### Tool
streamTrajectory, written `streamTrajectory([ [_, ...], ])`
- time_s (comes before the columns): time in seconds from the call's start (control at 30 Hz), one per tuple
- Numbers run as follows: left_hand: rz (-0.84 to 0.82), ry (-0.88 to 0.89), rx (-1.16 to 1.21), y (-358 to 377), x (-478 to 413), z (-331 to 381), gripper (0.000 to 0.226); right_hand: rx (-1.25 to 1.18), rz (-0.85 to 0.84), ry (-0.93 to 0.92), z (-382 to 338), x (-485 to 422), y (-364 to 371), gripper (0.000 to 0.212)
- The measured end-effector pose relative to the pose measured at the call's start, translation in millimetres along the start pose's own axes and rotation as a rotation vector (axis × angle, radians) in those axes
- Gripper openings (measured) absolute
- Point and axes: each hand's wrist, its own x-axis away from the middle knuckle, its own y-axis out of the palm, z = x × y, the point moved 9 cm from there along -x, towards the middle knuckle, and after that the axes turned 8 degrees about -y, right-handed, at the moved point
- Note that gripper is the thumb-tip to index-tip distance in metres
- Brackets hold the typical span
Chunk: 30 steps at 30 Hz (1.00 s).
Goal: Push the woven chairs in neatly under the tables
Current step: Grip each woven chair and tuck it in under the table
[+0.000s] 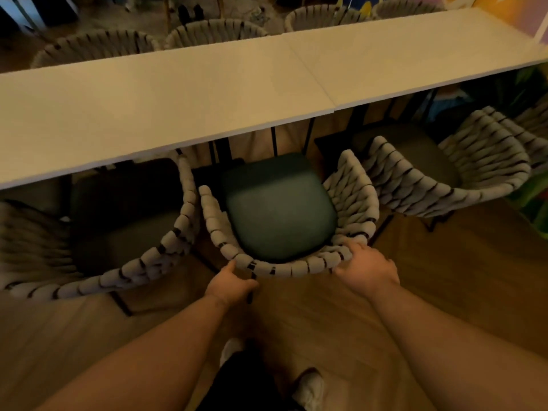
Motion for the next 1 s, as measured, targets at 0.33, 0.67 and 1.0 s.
streamTrajectory([
  [0.33,0.083,-0.225,0.238,55,-36,4,0.135,-0.098,-0.113,0.115,52,-67,20,0.088],
  [0.67,0.267,-0.46,0.879,103,-53,9,0.111,-0.273,-0.129,0.291,108,-138,40,0.075],
  [1.0,0.114,-0.621,1.531,185,-80,43,0.076,-0.897,-0.084,0.708,161,-171,90,0.133],
])
